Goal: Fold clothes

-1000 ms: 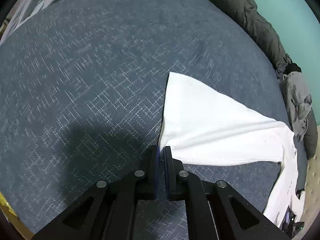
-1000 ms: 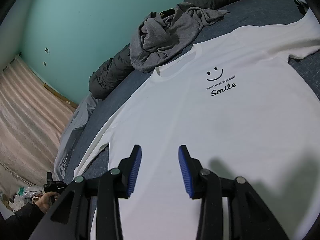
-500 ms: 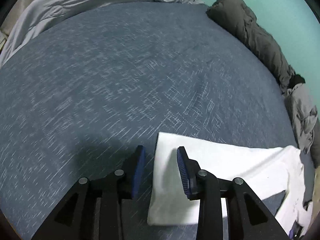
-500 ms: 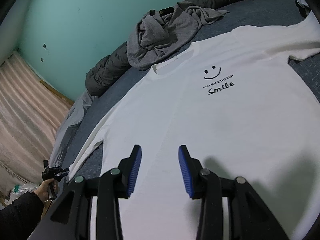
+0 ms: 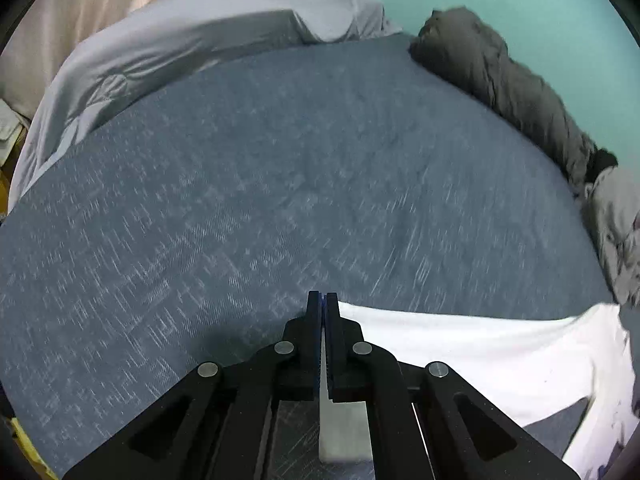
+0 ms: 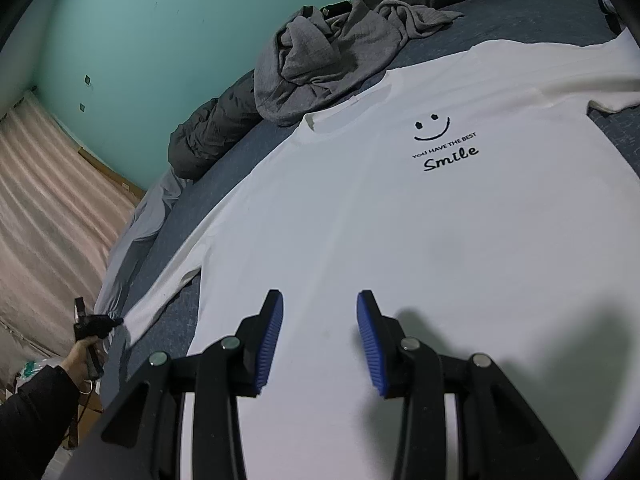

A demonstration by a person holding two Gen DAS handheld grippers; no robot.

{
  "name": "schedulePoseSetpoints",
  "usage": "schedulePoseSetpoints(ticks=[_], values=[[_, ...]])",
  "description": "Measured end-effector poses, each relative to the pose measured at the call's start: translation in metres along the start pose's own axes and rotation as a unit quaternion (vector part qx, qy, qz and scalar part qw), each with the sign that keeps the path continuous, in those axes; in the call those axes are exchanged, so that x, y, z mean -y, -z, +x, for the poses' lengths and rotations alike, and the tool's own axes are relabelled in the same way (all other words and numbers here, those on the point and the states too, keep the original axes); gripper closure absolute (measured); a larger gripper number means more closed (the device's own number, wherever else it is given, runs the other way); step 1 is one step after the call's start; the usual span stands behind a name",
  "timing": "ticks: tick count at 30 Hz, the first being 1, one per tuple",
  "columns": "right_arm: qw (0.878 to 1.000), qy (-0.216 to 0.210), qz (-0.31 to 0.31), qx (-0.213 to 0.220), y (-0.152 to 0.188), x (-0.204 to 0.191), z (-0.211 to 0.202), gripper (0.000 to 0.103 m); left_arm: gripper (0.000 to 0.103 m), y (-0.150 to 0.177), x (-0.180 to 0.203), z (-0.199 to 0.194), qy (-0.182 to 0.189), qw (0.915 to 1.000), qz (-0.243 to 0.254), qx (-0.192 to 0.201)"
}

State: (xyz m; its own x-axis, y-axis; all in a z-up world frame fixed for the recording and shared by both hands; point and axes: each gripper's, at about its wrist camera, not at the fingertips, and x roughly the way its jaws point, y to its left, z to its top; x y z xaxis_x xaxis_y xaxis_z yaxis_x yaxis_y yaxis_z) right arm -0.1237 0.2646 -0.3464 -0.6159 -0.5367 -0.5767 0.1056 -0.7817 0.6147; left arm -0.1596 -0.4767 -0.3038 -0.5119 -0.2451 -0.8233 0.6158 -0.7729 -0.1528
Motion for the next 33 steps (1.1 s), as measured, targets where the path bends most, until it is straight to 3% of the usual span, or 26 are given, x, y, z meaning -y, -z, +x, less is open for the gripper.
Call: schedulePoseSetpoints(ticks=[4,13,16,17,20,21,31,32,33], values=[[1.000,0.002,-0.001,-0.001,0.001,0.000,0.001,0.065,0.102,0.001,-0.010,-0.006,0.005,0.9997,-0.025,0.001],[1.000,0.004,-0.010,-0.008,0.001,-0.002,0.006,0.065,0.100,-0.016,-0.013,0.037,-0.010,0.9985,-0.044,-0.030],[1.000,0.003,-0.010,-0.009,0.000,-0.003,0.007,0.065,0.100,-0.011,-0.020,0.028,0.007,0.9981,-0.056,-0.025],[1.000,0.002,-0.009,-0.009,0.000,-0.004,0.008,0.065,0.096,-0.006,-0.020,0.026,0.012,0.9981,-0.054,-0.028],[1.000,-0.001,-0.010,-0.008,-0.001,-0.005,0.007,0.065,0.069,0.008,-0.019,0.019,0.025,0.9978,-0.046,-0.039],[1.000,-0.003,-0.010,-0.007,0.000,-0.006,0.006,0.065,0.066,0.013,-0.019,0.017,0.030,0.9977,-0.044,-0.043],[1.000,-0.008,-0.009,0.000,0.001,-0.010,0.000,0.065,0.067,0.062,-0.017,-0.006,0.074,0.9939,-0.020,-0.079],[1.000,-0.008,-0.008,0.000,0.001,-0.010,0.000,0.065,0.074,0.066,-0.014,-0.011,0.075,0.9937,-0.018,-0.082],[1.000,-0.008,-0.007,0.000,0.001,-0.009,-0.001,0.065,0.090,0.067,-0.013,-0.011,0.074,0.9933,-0.019,-0.086]])
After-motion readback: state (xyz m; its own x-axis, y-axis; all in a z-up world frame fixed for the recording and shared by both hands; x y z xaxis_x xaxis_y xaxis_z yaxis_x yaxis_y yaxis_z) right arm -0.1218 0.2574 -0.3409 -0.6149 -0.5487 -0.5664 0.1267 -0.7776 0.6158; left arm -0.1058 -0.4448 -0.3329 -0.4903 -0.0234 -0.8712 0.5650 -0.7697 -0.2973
